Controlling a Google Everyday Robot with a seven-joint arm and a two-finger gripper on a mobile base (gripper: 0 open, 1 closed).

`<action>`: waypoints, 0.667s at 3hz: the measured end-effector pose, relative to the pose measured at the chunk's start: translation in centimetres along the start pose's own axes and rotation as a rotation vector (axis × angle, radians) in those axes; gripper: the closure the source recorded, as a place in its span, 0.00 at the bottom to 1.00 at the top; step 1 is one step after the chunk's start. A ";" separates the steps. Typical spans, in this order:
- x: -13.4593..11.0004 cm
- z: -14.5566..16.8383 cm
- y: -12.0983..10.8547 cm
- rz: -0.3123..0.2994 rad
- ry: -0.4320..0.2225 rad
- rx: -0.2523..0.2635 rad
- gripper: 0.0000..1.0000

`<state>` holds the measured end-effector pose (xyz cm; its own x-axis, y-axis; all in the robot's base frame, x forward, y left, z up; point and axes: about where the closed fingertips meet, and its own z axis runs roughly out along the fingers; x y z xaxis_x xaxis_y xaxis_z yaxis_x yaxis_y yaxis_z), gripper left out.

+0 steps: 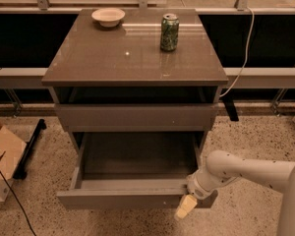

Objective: Open middle drawer

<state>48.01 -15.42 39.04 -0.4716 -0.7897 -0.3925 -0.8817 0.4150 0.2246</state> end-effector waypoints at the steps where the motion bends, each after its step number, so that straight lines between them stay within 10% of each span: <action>1: -0.2 -0.2 0.9 -0.071 0.116 0.003 0.00; 2: 0.3 -0.3 2.1 -0.124 0.206 -0.013 0.00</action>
Offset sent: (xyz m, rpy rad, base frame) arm -0.0315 0.0030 0.0124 -0.2645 0.0646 0.2495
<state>46.03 -14.96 39.64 -0.3458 -0.9103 -0.2275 -0.9317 0.3044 0.1980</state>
